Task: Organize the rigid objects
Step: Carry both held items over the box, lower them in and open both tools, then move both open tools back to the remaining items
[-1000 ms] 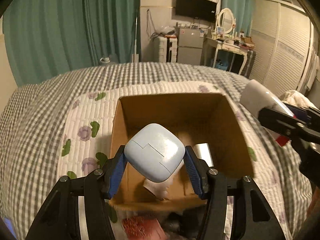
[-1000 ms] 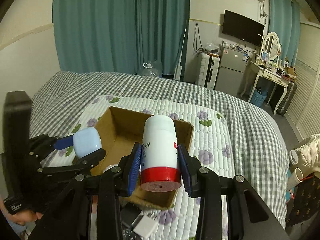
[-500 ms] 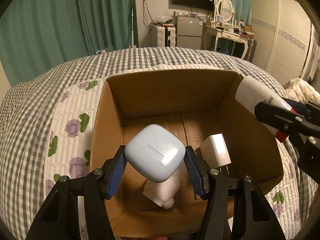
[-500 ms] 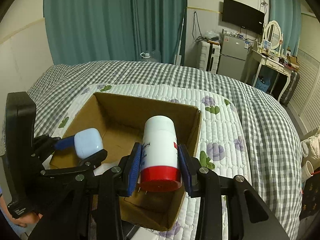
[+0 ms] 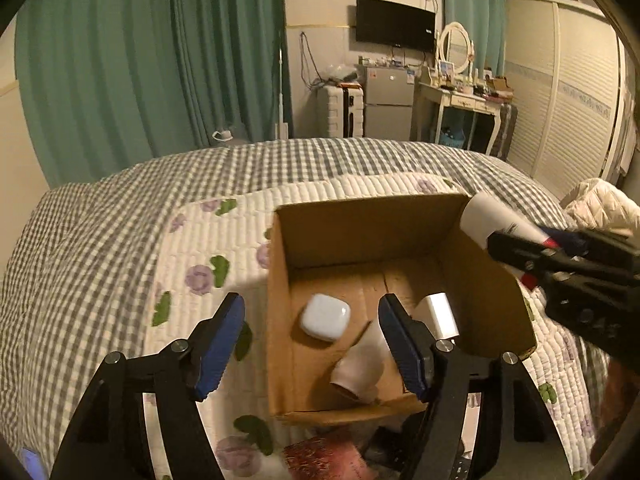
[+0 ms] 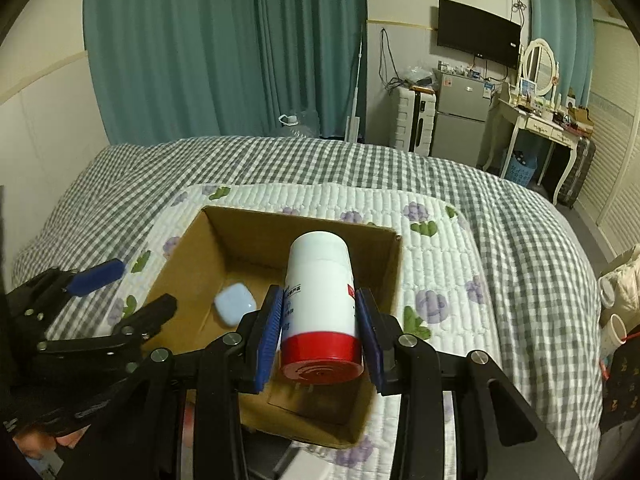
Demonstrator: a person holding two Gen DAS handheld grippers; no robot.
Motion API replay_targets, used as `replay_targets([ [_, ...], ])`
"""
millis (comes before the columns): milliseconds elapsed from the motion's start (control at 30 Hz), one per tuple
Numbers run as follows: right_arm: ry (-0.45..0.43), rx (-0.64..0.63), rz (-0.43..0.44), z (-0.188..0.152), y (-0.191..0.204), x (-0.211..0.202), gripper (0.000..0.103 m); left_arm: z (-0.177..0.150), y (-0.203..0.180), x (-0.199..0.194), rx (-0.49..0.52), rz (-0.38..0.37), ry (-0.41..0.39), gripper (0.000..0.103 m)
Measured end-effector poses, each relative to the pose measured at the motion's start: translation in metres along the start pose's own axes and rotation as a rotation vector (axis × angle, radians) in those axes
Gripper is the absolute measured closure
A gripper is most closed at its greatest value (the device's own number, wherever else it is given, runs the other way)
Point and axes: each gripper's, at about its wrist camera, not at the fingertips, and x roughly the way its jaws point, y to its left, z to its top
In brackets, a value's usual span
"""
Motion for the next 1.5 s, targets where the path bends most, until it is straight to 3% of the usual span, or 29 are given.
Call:
replay_targets([
  [233,0.082,0.086,0.017,-0.013,0.013,0.052,0.067,-0.011,0.017,0.004,0.001,0.019,0.004,0.031],
  [333,0.080,0.107,0.006,-0.017,0.012,0.067,0.067,-0.016,0.024,0.008,-0.010,0.021,0.009,0.031],
  [400,0.065,0.141,0.001,-0.017,0.008,0.070,0.059,-0.019,0.029,0.009,-0.022,0.016,0.011,0.031],
  [433,0.053,0.155,0.009,-0.017,0.006,0.068,0.049,-0.020,0.031,0.008,-0.025,0.015,0.009,0.031],
  [700,0.001,0.101,-0.012,-0.011,-0.001,0.011,0.045,-0.028,0.035,-0.023,-0.031,0.027,-0.006,0.031],
  [933,-0.007,0.005,-0.066,-0.026,0.013,-0.069,0.032,-0.041,0.027,-0.076,-0.031,0.012,-0.013,0.025],
  [1033,0.025,0.005,-0.098,-0.038,0.022,-0.091,0.025,-0.047,0.026,-0.089,-0.052,0.003,-0.002,0.023],
  [1200,0.098,0.031,-0.109,-0.068,0.037,-0.097,0.018,-0.068,0.024,-0.101,-0.087,0.003,-0.010,0.007],
  [1400,0.261,0.123,-0.099,-0.117,0.039,-0.046,0.018,-0.107,0.024,-0.071,-0.061,0.029,0.061,0.006],
  [1500,0.302,0.169,-0.093,-0.137,0.034,-0.020,0.018,-0.128,0.031,-0.049,-0.068,0.032,0.095,0.006],
])
